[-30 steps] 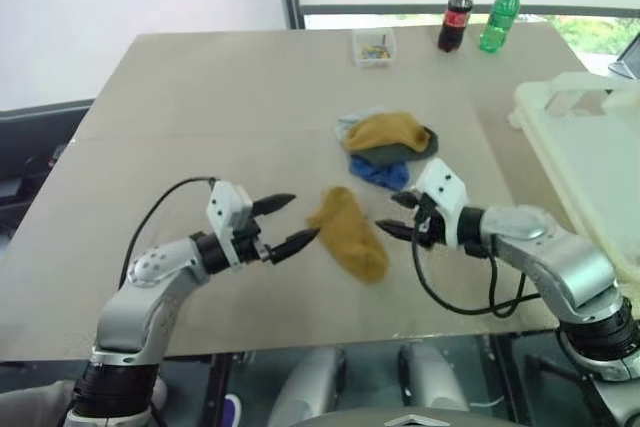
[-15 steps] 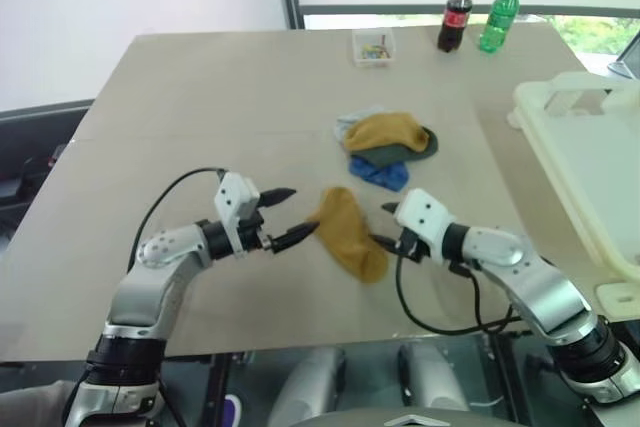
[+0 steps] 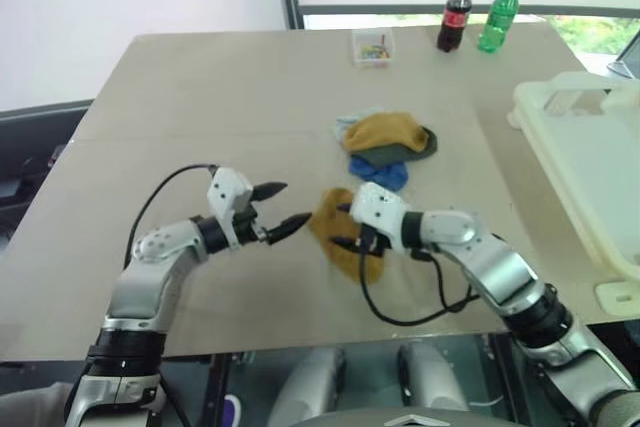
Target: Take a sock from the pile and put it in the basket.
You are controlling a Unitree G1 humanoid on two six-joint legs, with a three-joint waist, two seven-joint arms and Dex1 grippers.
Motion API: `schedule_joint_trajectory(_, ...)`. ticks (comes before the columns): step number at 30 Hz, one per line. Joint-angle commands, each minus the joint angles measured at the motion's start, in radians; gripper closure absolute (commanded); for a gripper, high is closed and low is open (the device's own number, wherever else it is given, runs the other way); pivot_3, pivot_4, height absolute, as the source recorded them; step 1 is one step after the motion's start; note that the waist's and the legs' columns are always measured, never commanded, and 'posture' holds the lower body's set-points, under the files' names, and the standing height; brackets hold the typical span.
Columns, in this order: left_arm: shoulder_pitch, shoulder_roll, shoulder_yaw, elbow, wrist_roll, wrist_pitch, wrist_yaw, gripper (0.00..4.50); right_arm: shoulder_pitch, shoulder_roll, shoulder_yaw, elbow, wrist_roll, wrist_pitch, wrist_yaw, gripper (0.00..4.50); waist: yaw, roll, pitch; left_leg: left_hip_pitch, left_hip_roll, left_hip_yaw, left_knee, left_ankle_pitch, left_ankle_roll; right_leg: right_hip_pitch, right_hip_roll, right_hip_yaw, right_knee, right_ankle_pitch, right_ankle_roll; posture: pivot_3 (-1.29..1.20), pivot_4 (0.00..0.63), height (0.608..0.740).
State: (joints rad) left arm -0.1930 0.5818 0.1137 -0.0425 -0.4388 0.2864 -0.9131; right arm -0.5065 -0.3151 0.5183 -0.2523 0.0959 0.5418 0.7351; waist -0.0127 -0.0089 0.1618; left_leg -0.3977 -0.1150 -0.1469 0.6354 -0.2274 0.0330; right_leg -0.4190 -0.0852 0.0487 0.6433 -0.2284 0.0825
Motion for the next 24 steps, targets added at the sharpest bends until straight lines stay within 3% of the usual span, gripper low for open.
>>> schedule_joint_trajectory(1,-0.013,-0.015,0.067,0.02,-0.044,-0.004,0.029,0.0,-0.004,0.014,-0.002,-0.012,-0.01,-0.004,-0.009,1.7,0.0,0.0,0.0,0.0,0.0,0.0,0.0,0.0,0.0,0.0,0.0,0.0,0.0,0.0,0.0,0.0,0.15,0.74)
schedule_joint_trajectory(14,-0.033,-0.069,0.06,-0.011,-0.04,0.01,0.09,0.0,-0.011,0.021,-0.165,-0.085,0.091,0.165,-0.042,1.7,0.0,0.0,0.0,0.0,-0.001,-0.001,0.0,0.0,0.0,0.0,0.0,0.0,0.001,0.0,0.0,0.0,0.15,0.74)
schedule_joint_trajectory(24,0.246,-0.073,0.141,-0.306,-0.068,0.028,0.194,0.0,-0.169,0.069,-0.201,0.194,0.092,0.107,-0.031,1.7,-0.022,0.0,0.0,0.0,0.001,0.002,0.0,0.0,0.0,0.0,0.0,0.002,0.001,0.0,0.0,0.0,0.15,0.74)
